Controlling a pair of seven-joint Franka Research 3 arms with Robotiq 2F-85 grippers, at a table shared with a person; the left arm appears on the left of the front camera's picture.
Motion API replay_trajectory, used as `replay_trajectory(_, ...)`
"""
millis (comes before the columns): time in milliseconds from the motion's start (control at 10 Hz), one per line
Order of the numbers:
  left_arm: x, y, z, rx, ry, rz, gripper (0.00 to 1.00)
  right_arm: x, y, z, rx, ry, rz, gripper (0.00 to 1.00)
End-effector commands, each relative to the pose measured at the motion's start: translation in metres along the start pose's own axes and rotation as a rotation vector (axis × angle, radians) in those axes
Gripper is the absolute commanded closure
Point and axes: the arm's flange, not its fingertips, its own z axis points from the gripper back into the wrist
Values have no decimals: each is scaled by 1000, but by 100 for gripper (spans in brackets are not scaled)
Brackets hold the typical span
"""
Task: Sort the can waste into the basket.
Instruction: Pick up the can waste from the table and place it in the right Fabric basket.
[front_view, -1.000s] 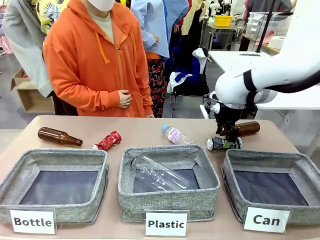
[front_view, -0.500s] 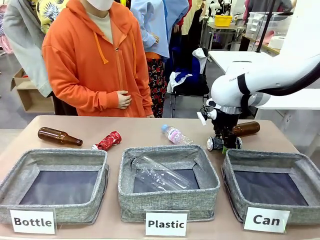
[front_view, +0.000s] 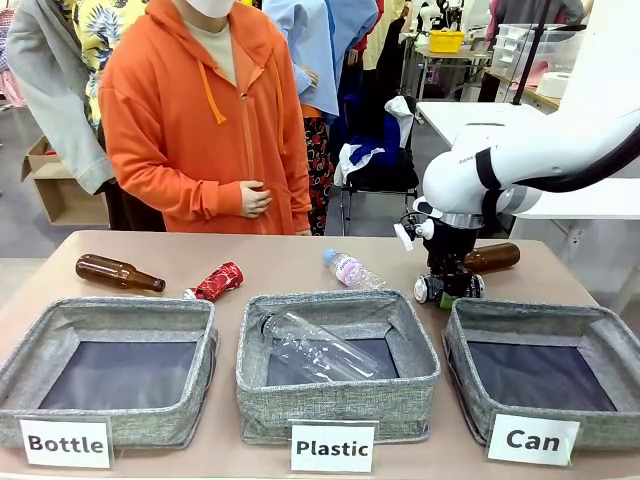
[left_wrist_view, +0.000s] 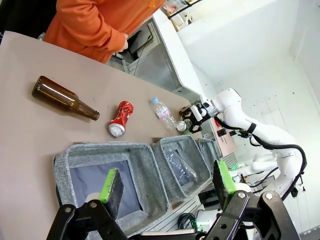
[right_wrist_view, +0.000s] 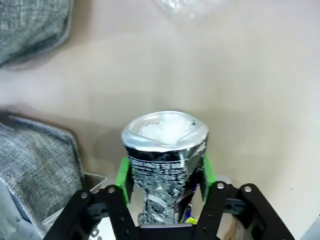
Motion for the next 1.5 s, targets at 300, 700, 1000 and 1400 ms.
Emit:
replay_trajectory(300, 1, 0, 0, -16, -14, -21, 6, -1, 2, 18, -67, 17, -14, 100)
replay_trajectory(700, 1, 0, 0, -16, -14, -21, 6, -6, 52, 133, -159, 13, -108, 100)
replay_trajectory(1000, 1, 0, 0, -16, -14, -21, 6, -5, 145, 174, -215, 124, -206, 100)
replay_trajectory(1400, 1, 0, 0, -16, -14, -21, 6, -32, 217, 151, -146, 92, -240, 100)
